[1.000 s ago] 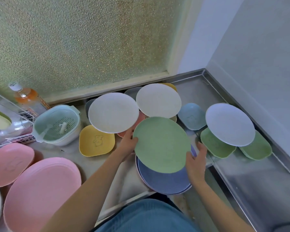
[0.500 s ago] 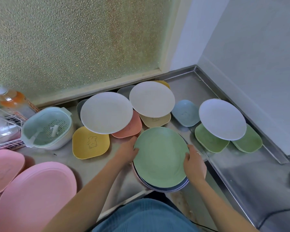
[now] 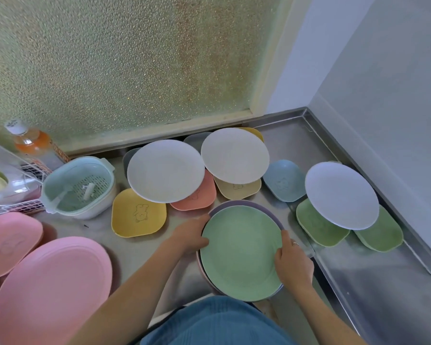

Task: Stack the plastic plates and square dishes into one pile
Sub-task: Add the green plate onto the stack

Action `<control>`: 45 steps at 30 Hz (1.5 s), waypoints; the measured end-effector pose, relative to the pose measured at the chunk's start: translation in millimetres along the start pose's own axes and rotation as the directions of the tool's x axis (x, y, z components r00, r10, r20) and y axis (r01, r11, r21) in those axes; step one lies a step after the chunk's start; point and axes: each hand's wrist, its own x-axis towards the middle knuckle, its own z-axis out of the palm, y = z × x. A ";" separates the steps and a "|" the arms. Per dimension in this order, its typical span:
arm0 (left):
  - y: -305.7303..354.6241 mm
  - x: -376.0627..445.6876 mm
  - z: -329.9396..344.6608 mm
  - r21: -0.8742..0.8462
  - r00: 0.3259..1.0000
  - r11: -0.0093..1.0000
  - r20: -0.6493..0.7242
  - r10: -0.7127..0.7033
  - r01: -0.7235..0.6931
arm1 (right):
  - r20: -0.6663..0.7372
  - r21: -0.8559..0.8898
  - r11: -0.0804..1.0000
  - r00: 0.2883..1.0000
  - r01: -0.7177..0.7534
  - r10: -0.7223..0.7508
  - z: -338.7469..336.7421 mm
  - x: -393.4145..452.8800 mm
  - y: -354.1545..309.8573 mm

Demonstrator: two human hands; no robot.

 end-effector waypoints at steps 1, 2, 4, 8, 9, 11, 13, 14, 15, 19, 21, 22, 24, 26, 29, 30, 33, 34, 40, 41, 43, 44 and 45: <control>0.9 -0.3 1.8 -0.031 1.000 0.999 -0.010 -0.012 0.012 | -0.006 0.015 1.000 1.000 0.001 -0.001 0.4 0.0 -0.1; 1.3 -1.0 3.8 -0.065 0.999 0.998 -0.024 -0.028 0.026 | -0.015 0.030 1.000 1.000 0.005 -0.004 0.2 0.5 -0.5; 0.8 -3.2 6.8 -0.119 0.997 0.991 -0.052 -0.061 0.054 | -0.028 0.047 0.998 0.999 0.030 -0.029 -0.9 2.5 -3.4; -5.5 -9.8 8.9 -0.184 0.991 0.979 -0.079 -0.104 0.088 | -0.083 0.068 0.996 0.995 0.060 -0.054 -5.8 7.8 -8.6; -6.6 -11.9 8.8 -0.195 0.991 0.977 -0.085 -0.108 0.089 | -0.096 0.084 0.995 0.995 0.048 -0.040 -6.0 8.7 -8.6; -8.3 -15.9 9.4 -0.202 0.989 0.975 -0.099 -0.113 0.092 | -0.059 0.187 0.982 0.998 0.031 -0.021 -3.2 9.2 -10.3; -10.6 -21.5 10.1 -0.209 0.985 0.972 -0.109 -0.136 0.111 | 0.012 0.355 0.933 0.998 0.055 -0.063 1.4 6.7 -14.4; -12.9 -24.7 10.2 -0.212 0.982 0.969 -0.116 -0.152 0.125 | 0.028 0.399 0.914 0.995 0.076 -0.095 2.7 5.1 -16.8; -16.1 -28.5 10.0 -0.214 0.978 0.967 -0.121 -0.168 0.139 | 0.031 0.409 0.907 0.992 0.099 -0.122 3.5 3.5 -19.7; -36.6 -46.9 9.0 -0.259 0.963 0.948 -0.147 -0.227 0.184 | 0.040 0.370 0.916 0.982 0.157 -0.184 9.7 -5.1 -35.6; -47.4 -57.9 8.5 -0.312 0.950 0.930 -0.173 -0.259 0.197 | 0.051 0.369 0.913 0.976 0.177 -0.210 13.7 -10.6 -47.1; -53.0 -63.7 8.5 -0.333 0.942 0.920 -0.188 -0.277 0.204 | 0.056 0.371 0.909 0.972 0.192 -0.228 15.2 -13.0 -53.1; -64.2 -76.1 8.6 -0.369 0.923 0.902 -0.216 -0.318 0.224 | 0.064 0.380 0.897 0.961 0.227 -0.270 18.3 -16.0 -65.2; -75.4 -89.8 8.2 -0.429 0.908 0.876 -0.237 -0.346 0.222 | 0.071 0.386 0.884 0.947 0.264 -0.313 21.7 -19.1 -77.7; -90.0 -107.6 8.4 -0.437 0.910 0.875 -0.242 -0.336 0.206 | 0.069 0.393 0.872 0.936 0.293 -0.346 28.2 -25.5 -90.9; -93.5 -112.5 9.7 -0.417 0.912 0.884 -0.242 -0.330 0.209 | 0.067 0.398 0.869 0.935 0.294 -0.348 29.5 -28.0 -93.6; -104.3 -126.3 14.7 -0.422 0.883 0.881 -0.303 -0.359 0.213 | -0.011 0.306 0.897 0.943 0.319 -0.332 30.3 -34.8 -99.9; -109.5 -131.3 16.4 -0.452 0.853 0.866 -0.347 -0.391 0.214 | -0.068 0.218 0.916 0.941 0.338 -0.331 30.1 -37.2 -103.4; -156.2 -173.8 27.8 -0.150 0.727 0.872 -0.498 -0.474 0.466 | -0.241 0.045 0.727 0.713 0.686 -0.658 29.9 -71.1 -165.8; -161.0 -179.3 30.2 -0.097 0.745 0.864 -0.466 -0.478 0.494 | -0.231 0.041 0.659 0.649 0.751 -0.725 30.1 -79.2 -181.0; -166.4 -186.8 35.4 0.043 0.788 0.853 -0.411 -0.459 0.520 | -0.159 0.032 0.529 0.527 0.848 -0.835 32.0 -94.5 -210.7; -167.5 -189.3 38.0 0.126 0.807 0.845 -0.397 -0.438 0.520 | -0.098 0.034 0.479 0.480 0.877 -0.872 34.3 -101.7 -224.0; -167.8 -191.1 40.5 0.191 0.821 0.836 -0.391 -0.417 0.515 | -0.037 0.046 0.441 0.443 0.896 -0.896 37.6 -107.2 -235.2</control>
